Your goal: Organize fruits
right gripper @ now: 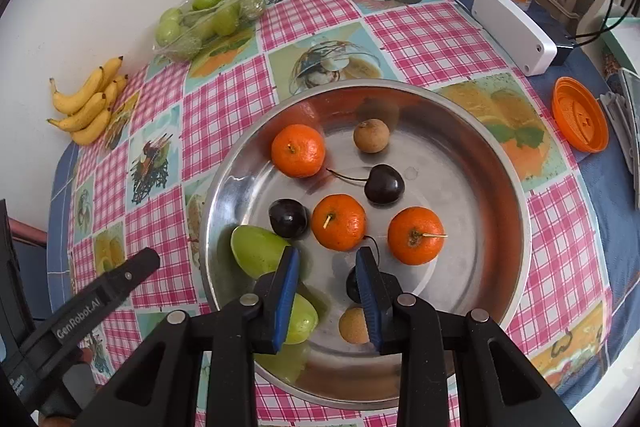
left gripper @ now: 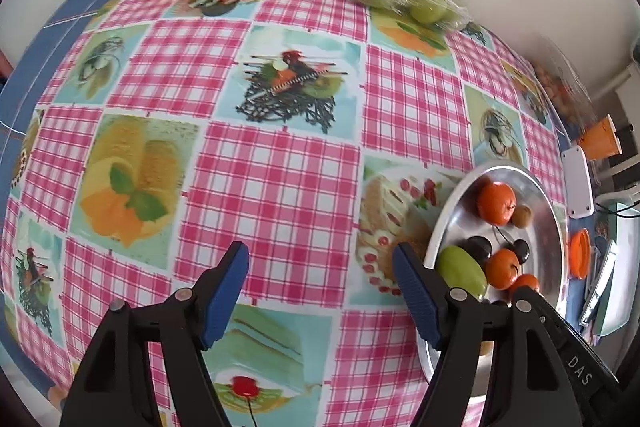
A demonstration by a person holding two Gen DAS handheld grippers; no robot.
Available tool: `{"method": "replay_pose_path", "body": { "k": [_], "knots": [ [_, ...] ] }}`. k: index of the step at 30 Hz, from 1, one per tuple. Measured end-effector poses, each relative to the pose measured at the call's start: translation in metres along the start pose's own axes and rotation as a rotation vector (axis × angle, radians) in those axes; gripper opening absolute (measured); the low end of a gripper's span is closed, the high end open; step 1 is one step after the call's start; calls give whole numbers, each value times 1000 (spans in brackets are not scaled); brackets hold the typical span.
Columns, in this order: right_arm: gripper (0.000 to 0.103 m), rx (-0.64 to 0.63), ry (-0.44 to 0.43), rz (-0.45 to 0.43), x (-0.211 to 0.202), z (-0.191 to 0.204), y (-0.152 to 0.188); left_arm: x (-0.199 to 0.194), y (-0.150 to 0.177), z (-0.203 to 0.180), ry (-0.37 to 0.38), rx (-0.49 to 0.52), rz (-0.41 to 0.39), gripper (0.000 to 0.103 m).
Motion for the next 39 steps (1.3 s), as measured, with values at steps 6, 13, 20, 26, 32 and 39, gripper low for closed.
{"method": "replay_pose_path", "body": {
  "k": [6,13,20,26,32,39],
  "knots": [
    [71,-33,19,-14,0,5,-2,3,0,-4,-27,36,-19,86],
    [85,-55,33,-14,5,7,-4,8,3,-6,-41,67,-13,93],
    [103,-84,49,-20,9,10,-4,13,2,0,-54,56,-7,93],
    [103,-113,73,-36,10,12,-5,16,0,5,-70,33,-11,99],
    [103,-132,79,-50,10,15,-8,18,-3,8,-73,28,-7,99],
    [103,-103,56,-67,8,15,-8,5,-7,8,-102,60,-92,99]
  ]
}}
Point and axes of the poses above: each gripper's, at about its wrist camera, not at the fingertips, and x roughly the way its jaws point, z to its left, y to its underside, the point moved 1 cm from there along x, roughly the way its jaws point, and after that the axes turned 12 degrees about -x, right-handed, at the moved point
